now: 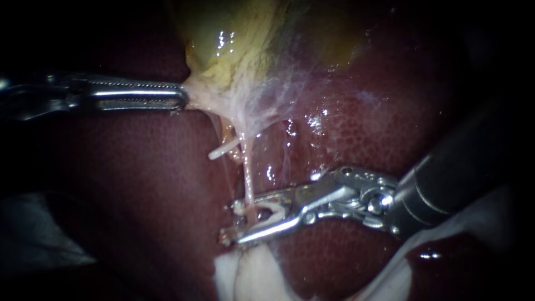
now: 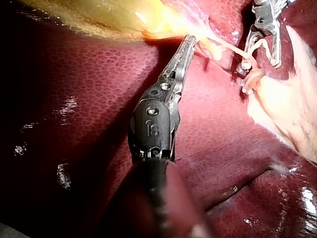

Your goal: Clipping first clip right tube

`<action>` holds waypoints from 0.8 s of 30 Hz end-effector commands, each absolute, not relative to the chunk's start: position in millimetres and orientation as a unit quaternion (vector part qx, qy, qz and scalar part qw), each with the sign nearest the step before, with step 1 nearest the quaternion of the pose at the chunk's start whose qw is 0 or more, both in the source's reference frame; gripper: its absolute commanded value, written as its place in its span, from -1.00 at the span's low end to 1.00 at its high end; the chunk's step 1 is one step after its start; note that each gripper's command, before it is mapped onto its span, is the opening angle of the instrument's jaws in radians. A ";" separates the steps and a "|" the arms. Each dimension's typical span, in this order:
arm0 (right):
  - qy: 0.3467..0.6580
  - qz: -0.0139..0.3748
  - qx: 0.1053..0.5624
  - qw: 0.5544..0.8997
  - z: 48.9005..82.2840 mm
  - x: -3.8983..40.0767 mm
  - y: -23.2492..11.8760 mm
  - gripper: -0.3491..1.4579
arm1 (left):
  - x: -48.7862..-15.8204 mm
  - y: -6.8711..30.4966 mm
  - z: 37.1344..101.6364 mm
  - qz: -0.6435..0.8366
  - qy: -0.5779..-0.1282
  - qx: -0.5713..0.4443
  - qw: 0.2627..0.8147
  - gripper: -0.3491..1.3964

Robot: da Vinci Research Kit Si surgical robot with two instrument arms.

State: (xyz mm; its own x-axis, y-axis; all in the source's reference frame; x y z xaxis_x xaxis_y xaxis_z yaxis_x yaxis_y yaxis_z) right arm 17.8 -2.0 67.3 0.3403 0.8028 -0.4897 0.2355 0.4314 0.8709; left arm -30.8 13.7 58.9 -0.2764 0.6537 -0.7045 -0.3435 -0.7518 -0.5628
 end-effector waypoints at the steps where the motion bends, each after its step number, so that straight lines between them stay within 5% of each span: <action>1: 0.532 0.219 0.487 0.658 67.3 17.9 -2.0 -0.13 | -30.8 13.7 58.9 0.784 -0.152 -0.511 0.318 -1.00; 20: 0.516 0.244 0.504 0.648 67.0 17.0 -1.9 -0.98 | -30.9 13.8 58.9 0.784 -0.152 -0.511 0.318 -1.00; 24: 0.511 0.249 0.509 0.646 67.0 16.7 -2.0 -1.00 | -31.0 13.8 59.0 0.784 -0.152 -0.511 0.318 -1.00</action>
State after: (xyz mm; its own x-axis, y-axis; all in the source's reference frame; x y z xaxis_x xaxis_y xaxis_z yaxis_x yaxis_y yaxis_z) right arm 16.8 -2.0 67.0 0.3526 0.8432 -0.4059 0.1985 0.3565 0.9130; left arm -31.0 13.8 59.0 -0.2762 0.6538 -0.7044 -0.3442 -0.7516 -0.5627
